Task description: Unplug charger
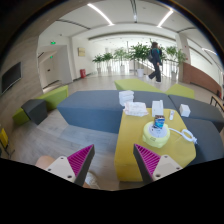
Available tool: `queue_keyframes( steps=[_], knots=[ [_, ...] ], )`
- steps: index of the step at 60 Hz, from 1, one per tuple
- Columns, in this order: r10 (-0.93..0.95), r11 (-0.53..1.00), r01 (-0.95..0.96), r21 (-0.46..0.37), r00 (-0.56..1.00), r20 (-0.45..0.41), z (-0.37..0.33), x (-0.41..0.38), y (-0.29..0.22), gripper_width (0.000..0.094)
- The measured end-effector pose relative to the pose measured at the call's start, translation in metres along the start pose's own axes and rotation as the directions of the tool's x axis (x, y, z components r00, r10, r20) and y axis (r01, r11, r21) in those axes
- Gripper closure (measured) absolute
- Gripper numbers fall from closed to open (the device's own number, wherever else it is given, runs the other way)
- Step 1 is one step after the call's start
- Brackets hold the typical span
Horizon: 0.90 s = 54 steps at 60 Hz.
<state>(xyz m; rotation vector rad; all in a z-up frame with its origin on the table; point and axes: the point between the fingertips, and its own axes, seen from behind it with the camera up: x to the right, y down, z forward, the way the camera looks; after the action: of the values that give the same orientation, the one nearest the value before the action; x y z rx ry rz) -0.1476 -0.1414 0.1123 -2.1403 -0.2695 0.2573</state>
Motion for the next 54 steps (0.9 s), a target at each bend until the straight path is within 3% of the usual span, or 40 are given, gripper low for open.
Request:
queue_keyframes(
  steps=[1, 7, 26, 43, 47, 50, 54],
  knots=[
    [0.01, 1.0, -0.01, -0.004, 1.0, 0.001, -0.008, -0.027, -0.01, 0.012],
    [0.021, 1.0, -0.022, -0.014, 1.0, -0.023, -0.002, -0.017, -0.013, 0.0116],
    [0.016, 0.999, -0.005, 0.043, 0.965, -0.262, 0.077, 0.158, -0.041, 0.012],
    [0.075, 0.988, -0.039, 0.152, 0.967, -0.244, 0.175, 0.195, -0.073, 0.0152],
    [0.056, 0.99, -0.024, 0.137, 0.971, -0.234, 0.194, 0.195, -0.065, 0.024],
    [0.034, 0.99, 0.008, 0.138, 0.953, -0.303, 0.199, 0.211, -0.058, 0.0547],
    [0.061, 0.976, 0.007, 0.218, 0.951, -0.302, 0.199, 0.21, -0.064, 0.0583]
  ],
)
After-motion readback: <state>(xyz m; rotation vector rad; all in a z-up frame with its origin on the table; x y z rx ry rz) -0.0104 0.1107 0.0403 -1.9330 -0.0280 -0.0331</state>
